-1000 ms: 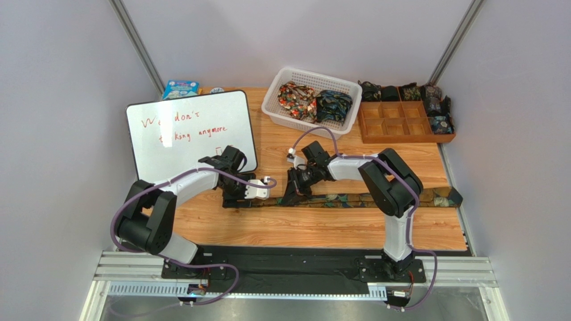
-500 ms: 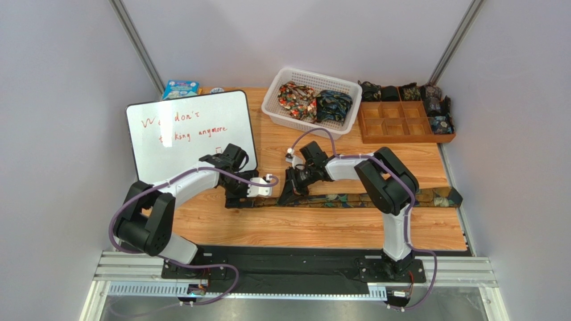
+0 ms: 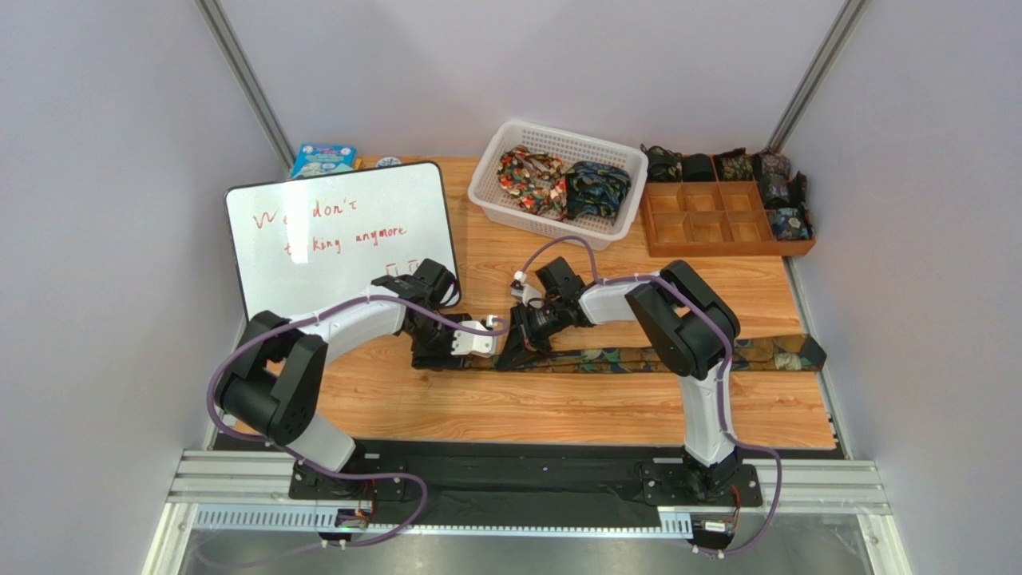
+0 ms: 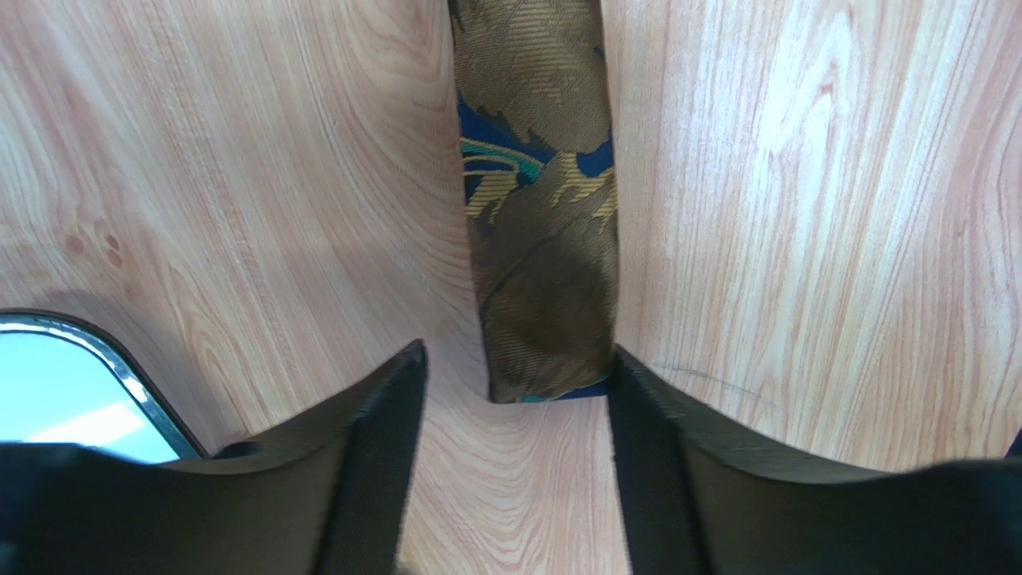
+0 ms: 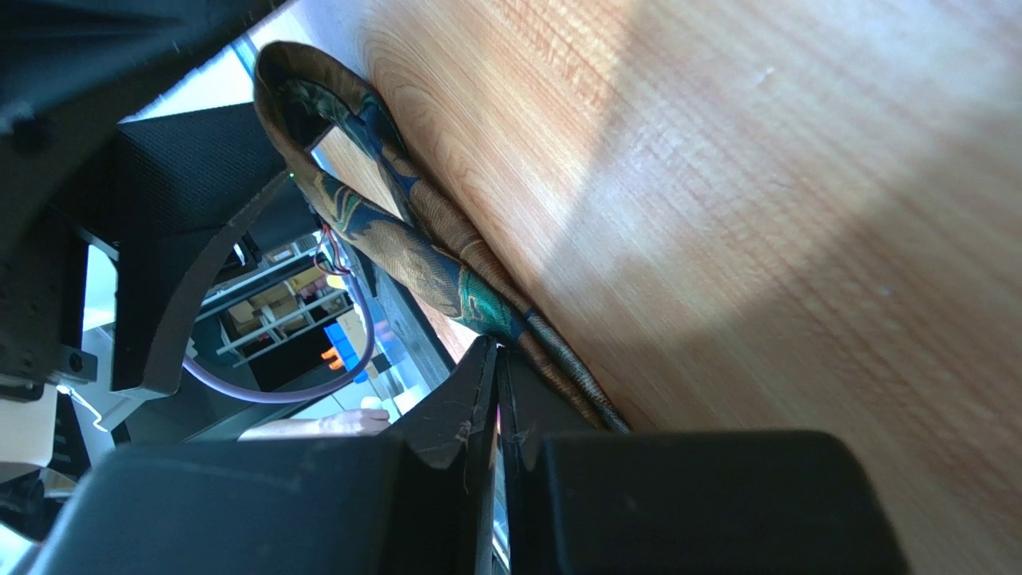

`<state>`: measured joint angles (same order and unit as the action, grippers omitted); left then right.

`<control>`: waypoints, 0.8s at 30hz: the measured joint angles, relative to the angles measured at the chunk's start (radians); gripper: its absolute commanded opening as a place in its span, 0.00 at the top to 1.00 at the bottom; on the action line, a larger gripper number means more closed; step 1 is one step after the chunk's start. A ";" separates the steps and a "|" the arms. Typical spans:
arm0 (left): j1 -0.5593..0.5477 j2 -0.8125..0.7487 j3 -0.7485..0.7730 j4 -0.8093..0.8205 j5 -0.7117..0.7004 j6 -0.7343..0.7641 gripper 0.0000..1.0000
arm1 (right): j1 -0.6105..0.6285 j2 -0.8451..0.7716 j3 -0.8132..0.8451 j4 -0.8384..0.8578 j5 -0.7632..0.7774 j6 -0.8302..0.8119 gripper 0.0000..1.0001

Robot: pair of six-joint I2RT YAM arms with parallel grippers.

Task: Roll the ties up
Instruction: Roll the tie at the center of the board.

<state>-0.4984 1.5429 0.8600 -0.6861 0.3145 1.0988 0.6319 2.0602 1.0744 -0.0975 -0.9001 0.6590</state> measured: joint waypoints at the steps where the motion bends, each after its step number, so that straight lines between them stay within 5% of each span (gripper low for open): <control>1: -0.004 0.000 0.002 0.000 -0.002 -0.002 0.46 | 0.000 0.000 0.000 0.000 0.000 0.000 0.93; 15: -0.057 -0.079 0.098 -0.074 0.050 -0.066 0.57 | -0.003 0.005 0.000 0.005 -0.005 0.007 0.93; 24: -0.158 0.016 0.197 -0.078 0.090 -0.147 0.57 | -0.026 -0.024 0.003 -0.027 -0.006 0.005 0.79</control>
<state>-0.6563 1.5589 1.0573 -0.7639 0.4049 0.9516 0.6064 2.0357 1.0771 -0.1242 -0.9062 0.6640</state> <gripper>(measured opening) 0.432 0.165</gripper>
